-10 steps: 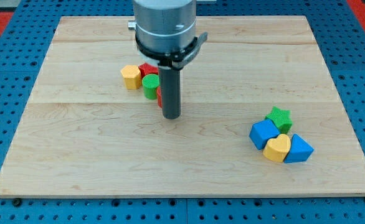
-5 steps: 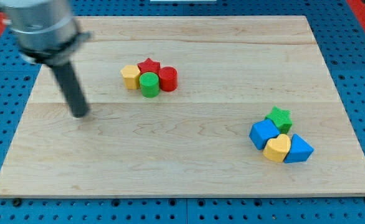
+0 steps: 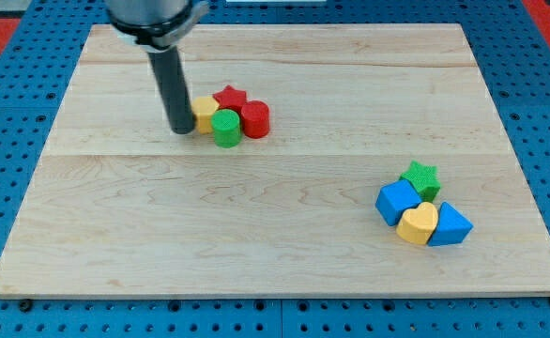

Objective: Adjust the group of the blocks

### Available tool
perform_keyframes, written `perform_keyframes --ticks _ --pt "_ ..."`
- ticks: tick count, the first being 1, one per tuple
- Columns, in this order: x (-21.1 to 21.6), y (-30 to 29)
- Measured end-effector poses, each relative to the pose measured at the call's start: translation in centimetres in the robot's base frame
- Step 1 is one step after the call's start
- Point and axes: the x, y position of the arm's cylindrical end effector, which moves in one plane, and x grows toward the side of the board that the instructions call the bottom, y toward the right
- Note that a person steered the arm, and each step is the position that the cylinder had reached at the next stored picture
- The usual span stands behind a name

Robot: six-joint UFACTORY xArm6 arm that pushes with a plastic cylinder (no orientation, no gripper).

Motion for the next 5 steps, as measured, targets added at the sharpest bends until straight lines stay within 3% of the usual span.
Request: perform_keyframes --ticks 1,2,5 --pt "0.6 1.8" --pt "2.4 -1.9" --pt "3.4 5.4"
